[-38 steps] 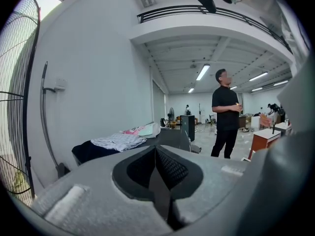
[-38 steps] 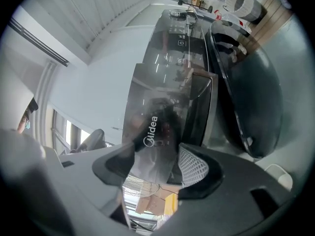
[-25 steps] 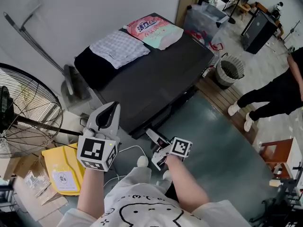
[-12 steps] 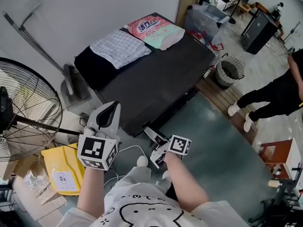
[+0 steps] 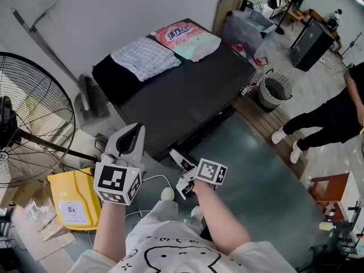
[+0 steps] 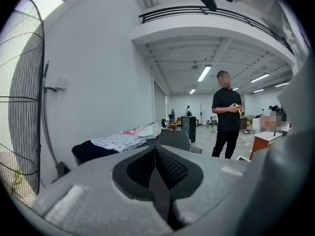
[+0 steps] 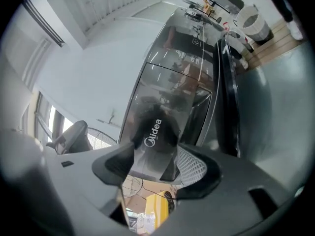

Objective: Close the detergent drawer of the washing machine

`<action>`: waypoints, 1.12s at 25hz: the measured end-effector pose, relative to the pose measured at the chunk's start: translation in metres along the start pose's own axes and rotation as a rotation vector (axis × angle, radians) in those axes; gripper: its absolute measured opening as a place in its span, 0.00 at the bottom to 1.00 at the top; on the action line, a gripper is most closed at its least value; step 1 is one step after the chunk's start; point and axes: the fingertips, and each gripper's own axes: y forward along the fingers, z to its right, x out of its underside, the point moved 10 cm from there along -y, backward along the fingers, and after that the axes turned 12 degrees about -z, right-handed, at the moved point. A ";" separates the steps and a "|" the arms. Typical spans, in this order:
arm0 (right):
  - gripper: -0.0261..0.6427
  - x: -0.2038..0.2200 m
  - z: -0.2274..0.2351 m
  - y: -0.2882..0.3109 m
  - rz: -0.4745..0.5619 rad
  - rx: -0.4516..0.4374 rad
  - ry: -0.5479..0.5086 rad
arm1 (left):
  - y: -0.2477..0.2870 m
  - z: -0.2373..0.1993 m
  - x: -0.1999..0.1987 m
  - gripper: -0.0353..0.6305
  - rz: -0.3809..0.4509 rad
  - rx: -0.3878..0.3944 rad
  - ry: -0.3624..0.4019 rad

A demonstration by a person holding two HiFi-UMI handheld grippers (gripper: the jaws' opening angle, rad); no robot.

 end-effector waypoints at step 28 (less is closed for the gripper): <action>0.43 0.011 -0.072 -0.105 -0.081 0.066 -0.422 | -0.103 0.102 0.003 0.08 0.110 -0.158 -0.047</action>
